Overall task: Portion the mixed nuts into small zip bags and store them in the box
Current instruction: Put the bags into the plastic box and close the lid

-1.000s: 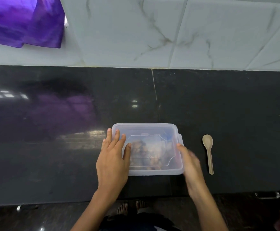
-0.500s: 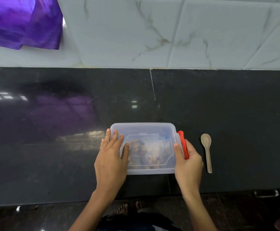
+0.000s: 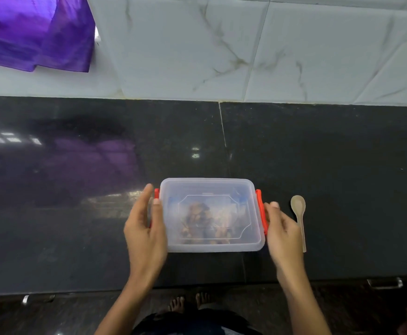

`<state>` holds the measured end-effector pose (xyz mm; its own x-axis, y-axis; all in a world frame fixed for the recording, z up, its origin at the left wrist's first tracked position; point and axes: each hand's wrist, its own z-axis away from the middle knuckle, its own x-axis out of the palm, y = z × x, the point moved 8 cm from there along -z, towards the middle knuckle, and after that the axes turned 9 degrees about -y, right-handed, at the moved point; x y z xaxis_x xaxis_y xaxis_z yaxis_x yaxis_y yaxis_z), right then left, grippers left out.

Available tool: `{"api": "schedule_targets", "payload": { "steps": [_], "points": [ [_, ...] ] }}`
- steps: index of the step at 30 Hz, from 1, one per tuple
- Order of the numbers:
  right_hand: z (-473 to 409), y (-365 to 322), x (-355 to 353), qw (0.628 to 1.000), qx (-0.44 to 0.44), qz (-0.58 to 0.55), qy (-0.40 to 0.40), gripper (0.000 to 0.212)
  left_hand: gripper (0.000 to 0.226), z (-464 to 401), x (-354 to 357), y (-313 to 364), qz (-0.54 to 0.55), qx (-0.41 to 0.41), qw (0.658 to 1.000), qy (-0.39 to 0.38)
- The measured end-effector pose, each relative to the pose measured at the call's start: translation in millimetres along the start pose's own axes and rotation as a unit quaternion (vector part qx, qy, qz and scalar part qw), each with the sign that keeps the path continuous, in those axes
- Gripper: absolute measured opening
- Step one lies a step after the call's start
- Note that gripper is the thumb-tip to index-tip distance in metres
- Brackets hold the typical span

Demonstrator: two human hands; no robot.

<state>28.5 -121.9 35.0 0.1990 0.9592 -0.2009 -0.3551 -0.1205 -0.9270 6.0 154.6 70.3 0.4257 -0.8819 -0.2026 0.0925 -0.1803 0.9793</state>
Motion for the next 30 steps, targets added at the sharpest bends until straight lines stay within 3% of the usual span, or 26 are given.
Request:
{"api": "schedule_targets", "payload": {
  "steps": [3,6,8,21,30],
  "points": [
    [-7.0,9.8,-9.2,0.994,0.073,-0.079,-0.029,0.031,0.032,-10.7,-14.8,-22.4,0.046,-0.123,0.991,0.001],
    [-10.8,12.8,-11.2,0.989,0.106,-0.066,-0.08,0.022,0.021,-14.0,-12.0,-42.3,0.092,-0.246,0.96,-0.102],
    [-10.1,12.6,-8.7,0.986,0.118,-0.045,-0.108,0.018,0.019,-13.0,-11.2,-46.8,0.128,-0.28,0.941,-0.142],
    [-30.6,-18.9,-3.3,0.99,0.076,0.045,-0.109,0.019,0.014,-25.8,-10.9,-47.3,0.165,-0.297,0.925,-0.169],
    [-108.1,-125.3,70.3,0.962,-0.045,0.157,-0.22,0.023,0.011,-65.6,-21.4,-34.1,0.171,-0.274,0.928,-0.185]
  ]
}}
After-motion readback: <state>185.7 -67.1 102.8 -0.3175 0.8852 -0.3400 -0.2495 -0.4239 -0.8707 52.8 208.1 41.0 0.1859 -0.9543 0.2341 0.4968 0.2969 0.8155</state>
